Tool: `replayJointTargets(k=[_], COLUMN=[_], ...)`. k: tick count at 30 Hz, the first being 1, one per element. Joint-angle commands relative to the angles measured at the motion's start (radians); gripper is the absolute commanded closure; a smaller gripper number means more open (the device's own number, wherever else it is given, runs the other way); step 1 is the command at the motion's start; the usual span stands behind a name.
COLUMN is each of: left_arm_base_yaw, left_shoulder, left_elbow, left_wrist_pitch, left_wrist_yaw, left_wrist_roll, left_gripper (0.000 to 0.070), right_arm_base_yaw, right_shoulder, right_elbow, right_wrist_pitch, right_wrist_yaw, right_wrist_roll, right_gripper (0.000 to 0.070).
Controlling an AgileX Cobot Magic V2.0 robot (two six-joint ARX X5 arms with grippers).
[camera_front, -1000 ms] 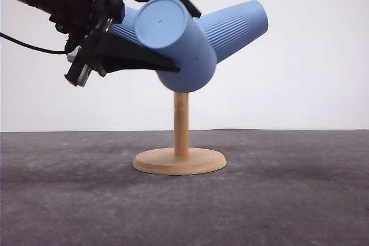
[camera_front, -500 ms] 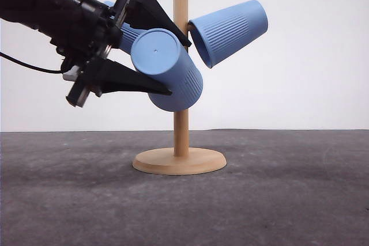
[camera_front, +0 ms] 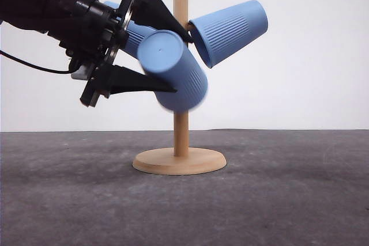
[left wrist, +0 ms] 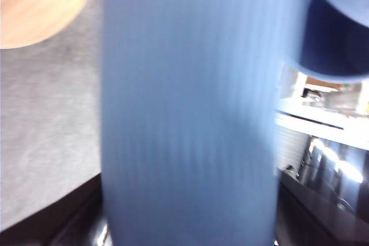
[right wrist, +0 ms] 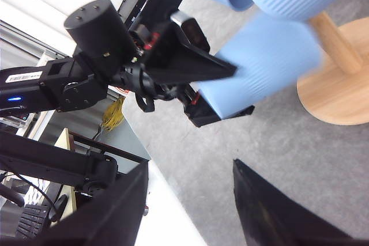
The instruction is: Place three cups
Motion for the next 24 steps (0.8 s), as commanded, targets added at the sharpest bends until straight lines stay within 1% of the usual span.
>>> replayJointTargets(k=[1,5,6,13,19,24], left_arm_base_yaw=[-0.004,-0.004,-0.004,-0.004,-0.004,-0.004], left_shoulder=[0.014,0.014,0.014,0.014,0.014,0.014], left_elbow=[0.013,0.013,0.013,0.013,0.013,0.013], left_wrist_pitch=[0.027,0.03,0.03,0.027,0.023,0.011], left_wrist_yaw=[0.012,0.032,0.034,0.052,0.144,0.192], left_wrist_roll=[0.002,0.003,0.003,0.012,0.039,0.079], left_gripper=[0.0212,0.0145,0.0139,0.0139,0.0139,0.0141], right_arm_base_yaw=[0.002,0.002,0.002,0.002,0.002,0.002], right_shoulder=[0.005,0.005,0.005,0.005,0.005,0.005], right_elbow=[0.013,0.013,0.013,0.013,0.013,0.013], right_wrist_pitch=[0.002,0.001,0.001,-0.003,-0.007,-0.007], right_wrist_yaw=[0.0,0.0,0.0,0.0,0.0,0.0], right_wrist_roll=[-0.014,-0.014,-0.014,-0.014,-0.014,-0.012], right_gripper=[0.0404,0.0404,0.0404,0.0404,0.0404,0.0404])
